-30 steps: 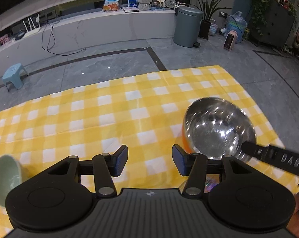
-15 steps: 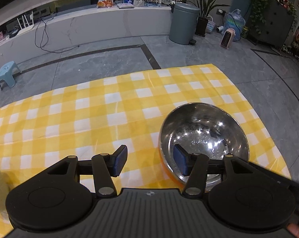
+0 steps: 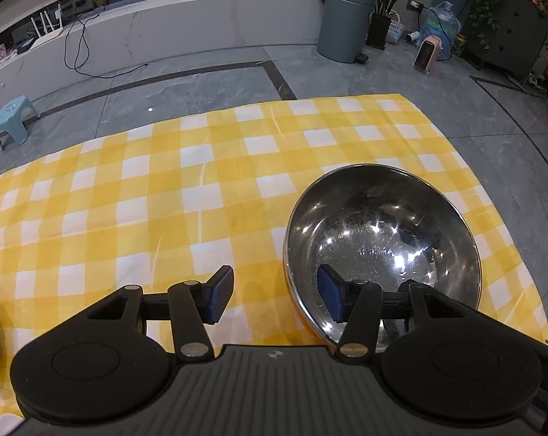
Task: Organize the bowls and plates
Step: 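Close the left gripper on the orange steel bowl's rim, then lift the orange steel bowl with the left gripper and carry it over the blue bowl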
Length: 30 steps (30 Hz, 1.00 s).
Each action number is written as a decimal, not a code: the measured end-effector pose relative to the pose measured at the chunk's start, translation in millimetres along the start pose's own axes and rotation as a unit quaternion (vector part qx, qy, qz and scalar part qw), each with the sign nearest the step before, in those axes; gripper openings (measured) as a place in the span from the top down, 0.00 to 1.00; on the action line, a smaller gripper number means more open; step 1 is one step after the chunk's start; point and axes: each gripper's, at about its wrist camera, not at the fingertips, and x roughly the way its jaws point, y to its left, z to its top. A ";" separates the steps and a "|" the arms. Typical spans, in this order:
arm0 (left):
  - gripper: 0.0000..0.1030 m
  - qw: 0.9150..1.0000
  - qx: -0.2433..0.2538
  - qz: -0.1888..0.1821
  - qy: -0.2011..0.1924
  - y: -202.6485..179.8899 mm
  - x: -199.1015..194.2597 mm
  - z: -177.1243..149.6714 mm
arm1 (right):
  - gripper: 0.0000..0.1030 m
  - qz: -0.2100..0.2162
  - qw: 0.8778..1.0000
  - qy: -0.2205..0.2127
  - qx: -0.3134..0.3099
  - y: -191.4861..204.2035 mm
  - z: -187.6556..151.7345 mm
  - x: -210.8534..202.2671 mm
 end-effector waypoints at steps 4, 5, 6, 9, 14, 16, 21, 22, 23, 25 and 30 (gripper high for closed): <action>0.63 1.000 0.007 -0.012 0.000 -3.5 1.5 -0.7 | 0.66 0.011 1.000 0.006 -0.007 1.3 -1.3 2.7; 0.67 1.000 0.011 -0.019 0.003 -5.2 2.4 -0.9 | 0.76 0.011 1.000 0.012 -0.011 3.0 -1.8 4.0; 0.77 1.000 0.015 -0.027 0.004 -7.3 2.5 -1.4 | 0.75 0.013 1.000 0.015 -0.011 3.9 -2.6 4.9; 0.82 0.999 0.036 -0.019 -0.003 -17.3 -0.5 -3.8 | 0.77 0.008 1.000 0.013 -0.016 5.8 -4.2 4.9; 0.83 0.998 0.053 -0.014 -0.007 -24.1 -5.3 -7.0 | 0.79 0.006 1.000 0.014 -0.009 1.8 -3.1 2.0; 0.83 0.998 0.052 -0.015 -0.008 -24.2 -9.8 -6.6 | 0.79 0.003 1.000 0.010 -0.012 3.7 -1.4 -1.6; 0.83 0.998 0.054 -0.007 -0.016 -25.9 -25.6 -4.4 | 0.80 0.006 1.000 0.002 -0.021 11.6 -1.6 -16.5; 0.83 0.998 0.052 -0.006 -0.018 -24.8 -29.2 -4.9 | 0.79 0.008 1.000 0.002 -0.023 13.2 -2.3 -19.6; 0.83 0.999 0.050 -0.005 -0.018 -23.5 -32.5 -5.6 | 0.79 0.009 1.000 0.002 -0.025 15.5 -3.4 -23.0; 0.83 0.999 0.046 -0.005 -0.020 -19.5 -39.9 -8.7 | 0.79 0.011 0.999 0.002 -0.029 19.9 -6.3 -29.7; 0.83 0.999 0.030 0.006 -0.020 -4.2 -67.1 -22.4 | 0.80 0.026 0.998 0.005 -0.053 36.8 -18.9 -49.2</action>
